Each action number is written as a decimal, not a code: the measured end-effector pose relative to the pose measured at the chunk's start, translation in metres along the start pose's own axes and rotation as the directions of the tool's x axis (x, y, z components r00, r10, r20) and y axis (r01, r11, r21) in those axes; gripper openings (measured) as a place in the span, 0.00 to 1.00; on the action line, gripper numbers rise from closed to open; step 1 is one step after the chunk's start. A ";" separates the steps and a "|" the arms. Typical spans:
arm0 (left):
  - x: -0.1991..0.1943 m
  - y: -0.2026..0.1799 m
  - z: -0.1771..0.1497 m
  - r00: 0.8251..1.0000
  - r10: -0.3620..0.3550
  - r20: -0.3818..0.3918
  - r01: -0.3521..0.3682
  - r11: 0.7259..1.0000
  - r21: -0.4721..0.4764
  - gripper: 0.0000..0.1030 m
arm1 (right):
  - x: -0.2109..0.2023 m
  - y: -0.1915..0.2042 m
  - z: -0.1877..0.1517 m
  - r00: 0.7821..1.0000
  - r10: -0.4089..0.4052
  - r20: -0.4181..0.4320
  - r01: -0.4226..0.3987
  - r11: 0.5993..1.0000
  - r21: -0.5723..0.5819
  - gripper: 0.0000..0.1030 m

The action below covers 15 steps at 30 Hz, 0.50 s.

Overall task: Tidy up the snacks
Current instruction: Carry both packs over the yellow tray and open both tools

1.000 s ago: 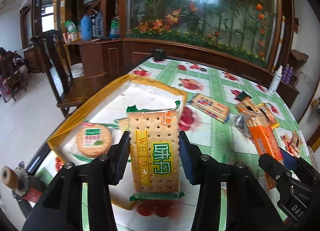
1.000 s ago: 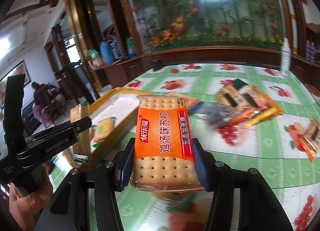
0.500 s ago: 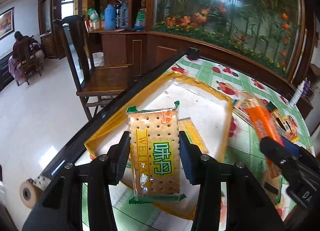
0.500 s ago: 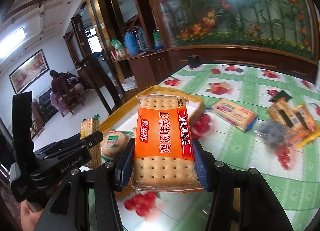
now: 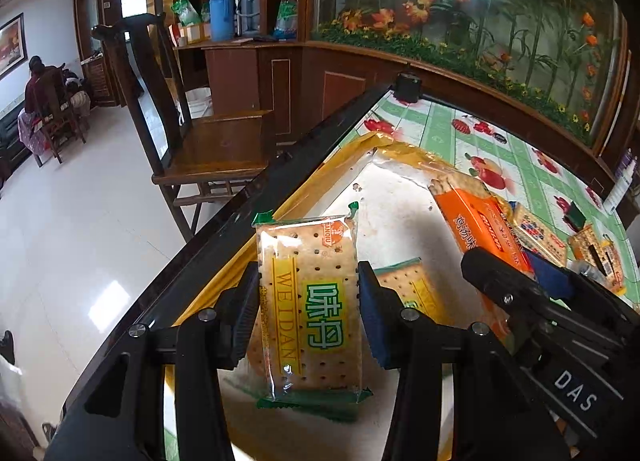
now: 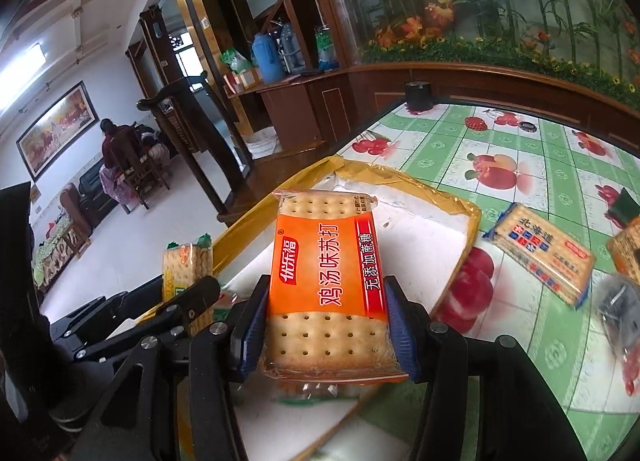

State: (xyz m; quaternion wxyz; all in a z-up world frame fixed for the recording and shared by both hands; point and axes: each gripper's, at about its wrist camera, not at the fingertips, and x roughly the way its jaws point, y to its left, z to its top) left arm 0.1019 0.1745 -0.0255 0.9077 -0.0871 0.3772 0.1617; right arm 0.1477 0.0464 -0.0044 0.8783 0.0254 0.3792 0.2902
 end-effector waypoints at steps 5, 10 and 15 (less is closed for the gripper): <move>0.012 0.003 0.001 1.000 0.011 -0.025 -0.012 1.000 -0.003 0.44 | 0.017 -0.004 0.005 1.000 -0.009 -0.022 0.009 1.000 0.005 0.53; 0.017 0.007 0.001 0.999 0.017 -0.038 -0.017 1.000 0.000 0.44 | 0.033 -0.010 0.005 0.999 -0.012 -0.042 0.012 1.000 0.014 0.53; 0.018 0.004 0.003 0.999 0.021 -0.041 -0.021 1.000 0.008 0.44 | 0.040 -0.010 0.003 0.998 -0.026 -0.057 0.026 1.000 0.000 0.53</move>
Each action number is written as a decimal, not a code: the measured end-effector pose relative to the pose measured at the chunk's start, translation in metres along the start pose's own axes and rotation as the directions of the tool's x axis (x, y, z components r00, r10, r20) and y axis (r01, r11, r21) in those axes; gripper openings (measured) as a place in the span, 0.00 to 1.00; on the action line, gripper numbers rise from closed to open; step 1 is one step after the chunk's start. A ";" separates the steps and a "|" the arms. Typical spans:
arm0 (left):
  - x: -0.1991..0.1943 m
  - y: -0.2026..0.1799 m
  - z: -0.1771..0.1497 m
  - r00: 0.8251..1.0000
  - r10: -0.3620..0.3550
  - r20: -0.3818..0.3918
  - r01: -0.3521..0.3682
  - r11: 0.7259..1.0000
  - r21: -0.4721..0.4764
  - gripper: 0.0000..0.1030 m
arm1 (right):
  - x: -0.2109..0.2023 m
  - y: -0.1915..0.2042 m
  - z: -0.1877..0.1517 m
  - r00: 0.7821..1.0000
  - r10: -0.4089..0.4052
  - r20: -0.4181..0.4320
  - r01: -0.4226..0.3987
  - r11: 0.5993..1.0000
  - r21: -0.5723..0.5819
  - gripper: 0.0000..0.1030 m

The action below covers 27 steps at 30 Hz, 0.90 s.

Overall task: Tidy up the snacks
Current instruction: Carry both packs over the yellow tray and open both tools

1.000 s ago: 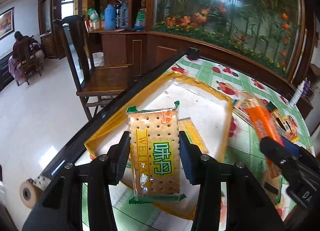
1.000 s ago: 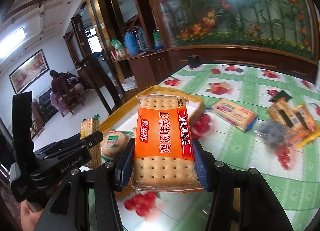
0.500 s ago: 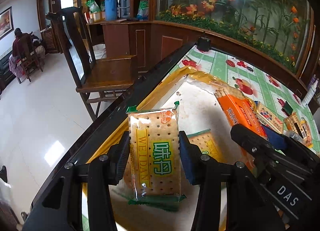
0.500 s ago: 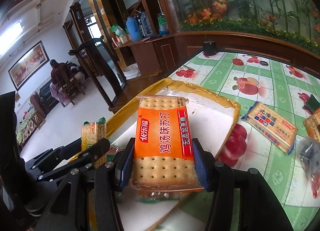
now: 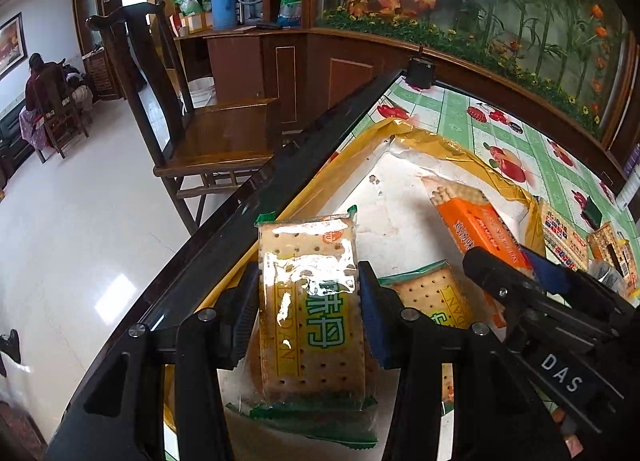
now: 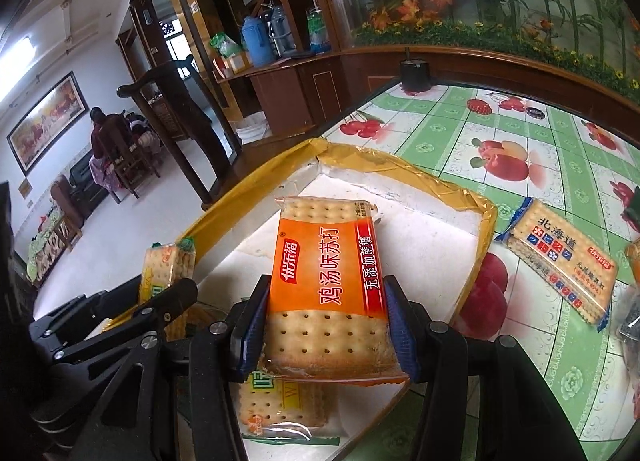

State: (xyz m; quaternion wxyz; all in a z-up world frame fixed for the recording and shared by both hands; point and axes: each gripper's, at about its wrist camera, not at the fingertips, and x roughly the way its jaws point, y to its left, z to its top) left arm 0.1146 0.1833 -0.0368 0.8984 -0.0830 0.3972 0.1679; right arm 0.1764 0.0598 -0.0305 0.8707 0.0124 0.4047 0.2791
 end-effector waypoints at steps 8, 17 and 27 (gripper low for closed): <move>0.002 0.000 0.001 0.999 -0.030 -0.018 0.030 0.999 -0.019 0.60 | 0.001 -0.003 -0.001 1.000 0.026 0.000 -0.026 0.999 0.019 0.55; -0.016 0.003 -0.002 0.999 -0.042 0.016 0.044 0.997 -0.071 0.83 | -0.034 -0.012 -0.002 0.998 0.004 0.061 -0.007 0.999 0.034 0.55; -0.050 -0.027 -0.019 0.991 -0.122 0.050 0.124 0.991 -0.049 0.83 | -0.103 -0.041 -0.028 0.991 -0.049 0.127 0.039 0.996 0.079 0.85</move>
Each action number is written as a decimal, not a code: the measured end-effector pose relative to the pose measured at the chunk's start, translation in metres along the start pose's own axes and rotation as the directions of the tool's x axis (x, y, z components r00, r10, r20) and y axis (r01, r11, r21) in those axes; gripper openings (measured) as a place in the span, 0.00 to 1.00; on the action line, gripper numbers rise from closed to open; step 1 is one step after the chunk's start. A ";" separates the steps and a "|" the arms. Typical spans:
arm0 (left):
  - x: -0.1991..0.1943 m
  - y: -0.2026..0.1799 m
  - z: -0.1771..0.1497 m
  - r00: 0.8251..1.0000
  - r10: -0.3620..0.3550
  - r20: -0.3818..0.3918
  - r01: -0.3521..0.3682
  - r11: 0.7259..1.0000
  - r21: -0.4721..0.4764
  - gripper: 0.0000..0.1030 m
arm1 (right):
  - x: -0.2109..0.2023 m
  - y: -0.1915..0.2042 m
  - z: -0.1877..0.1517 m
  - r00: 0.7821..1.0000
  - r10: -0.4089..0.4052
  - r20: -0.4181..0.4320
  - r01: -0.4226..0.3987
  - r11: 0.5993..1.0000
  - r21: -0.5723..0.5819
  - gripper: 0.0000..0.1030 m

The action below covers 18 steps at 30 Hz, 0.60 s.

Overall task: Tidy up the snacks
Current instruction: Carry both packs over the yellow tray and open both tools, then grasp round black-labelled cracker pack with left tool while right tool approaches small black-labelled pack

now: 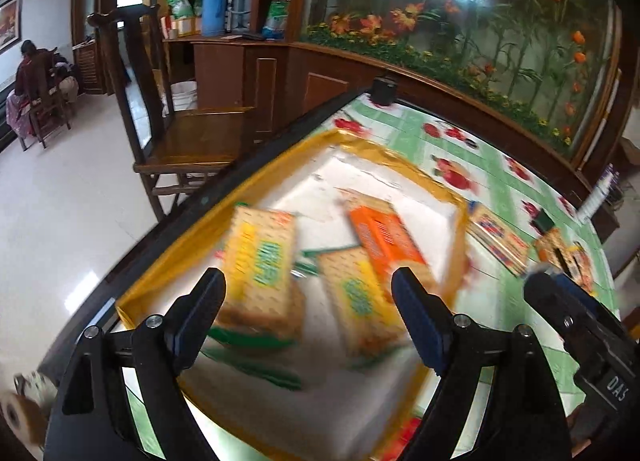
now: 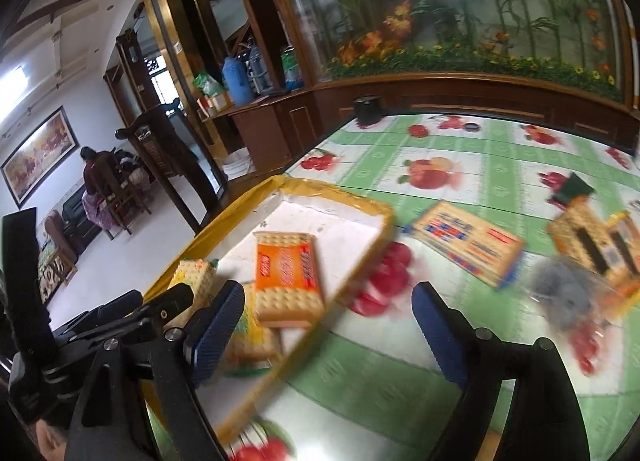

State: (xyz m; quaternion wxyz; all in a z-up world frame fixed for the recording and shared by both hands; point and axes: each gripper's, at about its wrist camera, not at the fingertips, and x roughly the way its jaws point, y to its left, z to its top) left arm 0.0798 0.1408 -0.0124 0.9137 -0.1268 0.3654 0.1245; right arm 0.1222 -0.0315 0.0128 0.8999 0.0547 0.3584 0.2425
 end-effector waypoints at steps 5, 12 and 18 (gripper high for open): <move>-0.013 -0.037 -0.016 0.998 -0.063 -0.007 0.063 0.996 0.064 0.83 | -0.053 -0.043 -0.026 0.997 -0.076 0.021 0.076 0.997 0.026 0.86; -0.015 -0.102 -0.043 0.982 -0.174 -0.077 0.186 0.962 0.199 0.83 | -0.119 -0.124 -0.065 0.977 -0.211 0.032 0.203 0.964 0.170 0.94; -0.019 -0.145 -0.065 0.975 -0.190 -0.115 0.217 0.928 0.304 0.83 | -0.152 -0.177 -0.088 0.964 -0.265 0.021 0.248 0.926 0.283 0.95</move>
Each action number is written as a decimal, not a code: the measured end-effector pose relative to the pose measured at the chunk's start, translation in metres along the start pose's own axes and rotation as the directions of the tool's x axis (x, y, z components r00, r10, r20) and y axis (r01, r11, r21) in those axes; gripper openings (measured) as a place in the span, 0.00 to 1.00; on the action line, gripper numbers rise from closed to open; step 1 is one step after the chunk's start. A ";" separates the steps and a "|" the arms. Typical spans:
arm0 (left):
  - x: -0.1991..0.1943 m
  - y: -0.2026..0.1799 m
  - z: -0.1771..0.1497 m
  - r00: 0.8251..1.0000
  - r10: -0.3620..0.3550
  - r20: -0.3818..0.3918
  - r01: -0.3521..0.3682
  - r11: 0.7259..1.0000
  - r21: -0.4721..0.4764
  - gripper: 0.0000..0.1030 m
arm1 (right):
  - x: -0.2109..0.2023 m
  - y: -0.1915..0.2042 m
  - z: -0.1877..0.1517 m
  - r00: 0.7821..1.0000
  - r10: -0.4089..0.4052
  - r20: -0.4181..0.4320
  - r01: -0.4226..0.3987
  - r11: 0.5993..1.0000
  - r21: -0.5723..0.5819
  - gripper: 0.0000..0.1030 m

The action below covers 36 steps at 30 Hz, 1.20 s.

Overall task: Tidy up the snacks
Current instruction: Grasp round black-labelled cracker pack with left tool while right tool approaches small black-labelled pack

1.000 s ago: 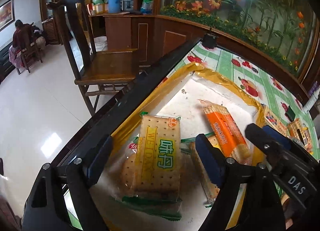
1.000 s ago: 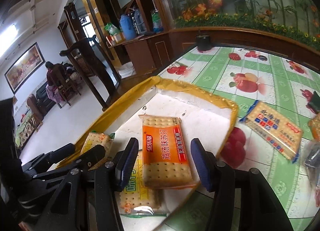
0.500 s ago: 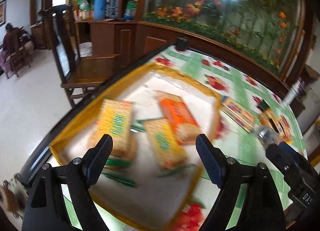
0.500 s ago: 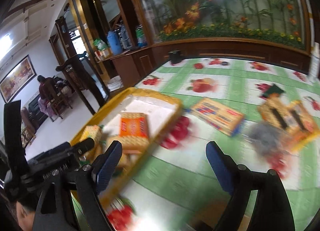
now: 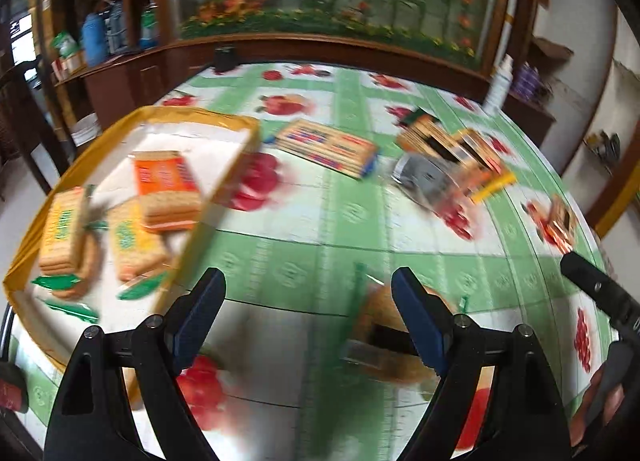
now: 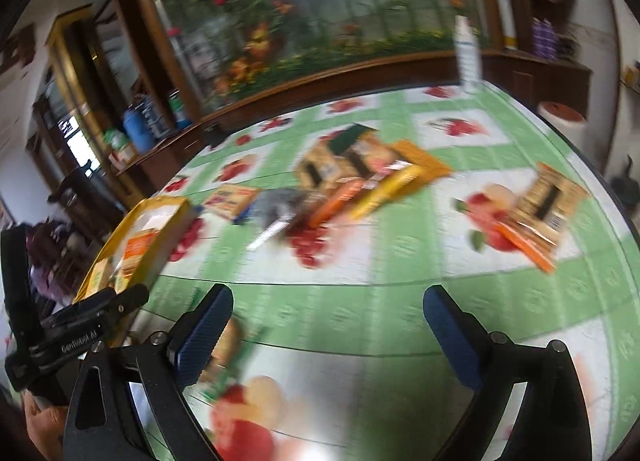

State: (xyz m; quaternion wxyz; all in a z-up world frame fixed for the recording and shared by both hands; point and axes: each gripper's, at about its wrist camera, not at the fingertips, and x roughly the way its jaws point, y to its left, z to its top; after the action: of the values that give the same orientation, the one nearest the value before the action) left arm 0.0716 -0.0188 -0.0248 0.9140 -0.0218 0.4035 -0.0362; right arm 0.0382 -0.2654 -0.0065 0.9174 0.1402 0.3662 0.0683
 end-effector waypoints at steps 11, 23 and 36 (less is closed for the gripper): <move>0.016 -0.052 -0.020 0.998 -0.021 -0.062 0.033 0.981 0.192 1.00 | -0.016 -0.046 -0.010 0.999 -0.034 0.008 0.033 0.997 0.073 0.95; 0.026 -0.069 -0.028 0.996 -0.027 -0.082 0.047 0.964 0.261 1.00 | -0.011 -0.110 0.003 0.981 -0.190 -0.037 0.194 0.953 0.234 0.95; 0.037 -0.067 -0.027 0.996 0.007 -0.088 0.017 0.963 0.268 1.00 | 0.044 -0.146 0.041 0.913 -0.370 -0.172 0.407 0.859 0.310 0.96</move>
State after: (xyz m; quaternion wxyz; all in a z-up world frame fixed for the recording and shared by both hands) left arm 0.0734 -0.0893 -0.0655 0.8897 0.1027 0.4349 -0.0936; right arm 0.1017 -0.4026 -0.0522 0.8533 0.2152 0.4415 -0.1749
